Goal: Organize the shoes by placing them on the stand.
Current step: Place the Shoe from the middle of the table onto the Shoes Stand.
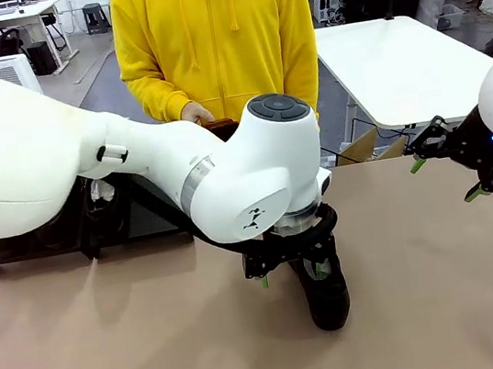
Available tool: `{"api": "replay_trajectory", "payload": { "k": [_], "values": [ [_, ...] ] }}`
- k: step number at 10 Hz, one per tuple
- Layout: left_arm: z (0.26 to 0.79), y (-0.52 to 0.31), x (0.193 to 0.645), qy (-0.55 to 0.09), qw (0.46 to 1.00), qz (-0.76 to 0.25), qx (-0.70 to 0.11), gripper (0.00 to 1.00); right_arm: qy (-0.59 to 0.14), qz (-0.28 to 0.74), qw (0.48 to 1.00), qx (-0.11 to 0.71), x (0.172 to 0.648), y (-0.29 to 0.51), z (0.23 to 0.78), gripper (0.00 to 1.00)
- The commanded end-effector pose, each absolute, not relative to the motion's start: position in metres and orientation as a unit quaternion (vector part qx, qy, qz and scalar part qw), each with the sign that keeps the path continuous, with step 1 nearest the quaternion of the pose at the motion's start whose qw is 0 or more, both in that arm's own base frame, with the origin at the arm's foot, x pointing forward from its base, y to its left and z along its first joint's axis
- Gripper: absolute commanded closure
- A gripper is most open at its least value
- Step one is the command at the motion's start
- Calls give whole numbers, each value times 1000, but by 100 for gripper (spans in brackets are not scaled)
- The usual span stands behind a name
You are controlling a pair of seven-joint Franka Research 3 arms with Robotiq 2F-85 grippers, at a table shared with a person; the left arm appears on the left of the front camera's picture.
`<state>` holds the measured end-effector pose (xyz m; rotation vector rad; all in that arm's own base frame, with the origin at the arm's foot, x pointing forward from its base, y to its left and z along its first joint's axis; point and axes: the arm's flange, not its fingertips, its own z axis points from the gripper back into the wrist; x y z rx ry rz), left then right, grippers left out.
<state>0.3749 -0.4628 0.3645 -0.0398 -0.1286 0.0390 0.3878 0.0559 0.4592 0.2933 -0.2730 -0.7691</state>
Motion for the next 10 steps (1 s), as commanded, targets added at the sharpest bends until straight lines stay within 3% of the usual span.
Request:
{"api": "replay_trajectory", "payload": {
  "k": [1,6,10],
  "values": [
    [356,-470,377,-36,999,28,1,0,-135,-364,909,149,388,53,458,0],
    [347,-473,379,-42,999,22,-12,96,-135,-364,909,149,388,53,458,0],
    [348,-475,377,-46,999,8,-28,100,-135,-364,909,149,388,53,458,0]
  ]
}}
